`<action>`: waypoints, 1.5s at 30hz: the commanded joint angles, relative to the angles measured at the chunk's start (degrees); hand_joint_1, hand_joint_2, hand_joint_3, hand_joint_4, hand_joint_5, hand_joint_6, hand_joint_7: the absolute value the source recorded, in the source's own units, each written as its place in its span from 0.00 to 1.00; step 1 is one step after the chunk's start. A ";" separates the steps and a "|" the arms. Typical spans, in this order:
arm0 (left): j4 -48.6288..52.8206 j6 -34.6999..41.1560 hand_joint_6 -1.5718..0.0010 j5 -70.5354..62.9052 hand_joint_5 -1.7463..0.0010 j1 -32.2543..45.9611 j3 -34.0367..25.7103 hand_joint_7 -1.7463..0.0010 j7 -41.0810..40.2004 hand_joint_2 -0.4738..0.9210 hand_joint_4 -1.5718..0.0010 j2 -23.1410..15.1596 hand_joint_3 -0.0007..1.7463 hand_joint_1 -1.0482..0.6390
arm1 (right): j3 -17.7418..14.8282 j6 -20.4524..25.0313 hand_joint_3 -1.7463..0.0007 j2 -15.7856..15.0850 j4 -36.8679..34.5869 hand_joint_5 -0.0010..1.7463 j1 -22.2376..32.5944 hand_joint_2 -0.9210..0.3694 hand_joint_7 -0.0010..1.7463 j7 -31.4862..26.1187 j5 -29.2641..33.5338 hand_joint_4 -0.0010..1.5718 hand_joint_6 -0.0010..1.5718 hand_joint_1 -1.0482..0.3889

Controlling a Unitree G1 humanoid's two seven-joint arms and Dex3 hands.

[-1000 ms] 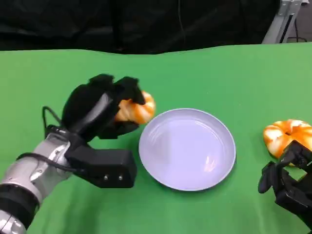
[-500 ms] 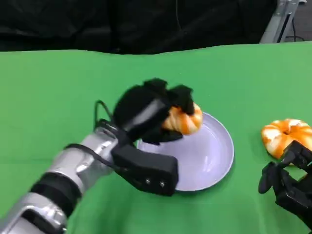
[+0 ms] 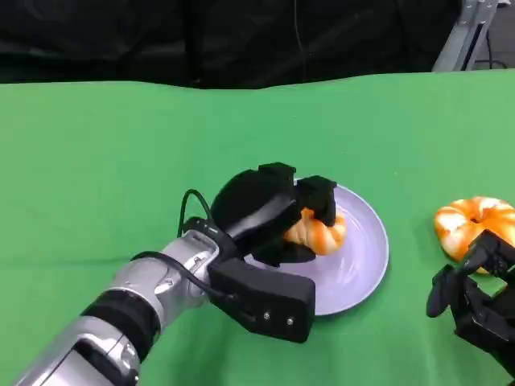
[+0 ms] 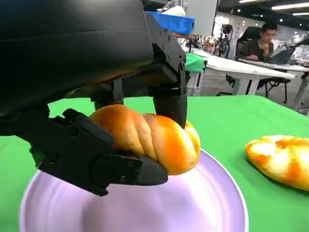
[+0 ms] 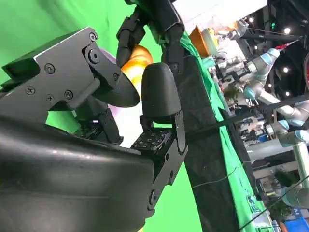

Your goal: Grasp the bread from the table and place it into the plate.

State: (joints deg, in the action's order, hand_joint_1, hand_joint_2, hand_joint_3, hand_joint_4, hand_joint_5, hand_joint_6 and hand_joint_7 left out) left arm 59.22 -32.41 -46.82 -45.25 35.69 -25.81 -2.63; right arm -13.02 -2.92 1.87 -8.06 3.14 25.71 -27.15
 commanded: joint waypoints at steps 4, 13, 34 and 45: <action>0.39 0.98 0.51 -1.95 0.27 -2.31 2.03 0.54 -1.14 0.99 0.60 -0.91 0.14 0.46 | -0.59 -0.50 0.27 -0.76 -0.36 1.00 -0.11 0.34 0.89 0.48 -0.76 0.56 0.50 0.69; 0.42 3.07 0.67 -1.88 0.99 -1.30 2.75 1.00 0.52 1.00 0.77 -0.86 0.20 0.07 | -0.26 -0.98 0.28 -0.74 0.22 1.00 0.22 0.34 0.88 -0.36 0.40 0.57 0.51 0.68; -4.72 -4.13 0.75 9.15 0.95 4.25 -3.93 0.98 8.13 1.00 0.83 -4.03 0.33 0.12 | -0.17 0.03 0.27 -0.55 1.21 1.00 0.60 0.33 0.88 -0.83 -0.42 0.56 0.51 0.69; -10.74 -16.85 0.36 38.01 0.58 15.88 -17.82 0.92 28.28 0.97 0.48 -3.73 0.32 0.58 | -0.43 -0.04 0.27 -0.79 0.60 1.00 0.18 0.33 0.89 -0.33 -0.64 0.56 0.50 0.69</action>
State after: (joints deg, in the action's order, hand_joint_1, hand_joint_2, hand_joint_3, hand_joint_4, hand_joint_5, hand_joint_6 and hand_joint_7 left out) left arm 50.99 -49.19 -15.60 -32.24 20.73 -3.56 -6.28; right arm -12.94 -2.95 1.91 -7.50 3.31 25.32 -27.13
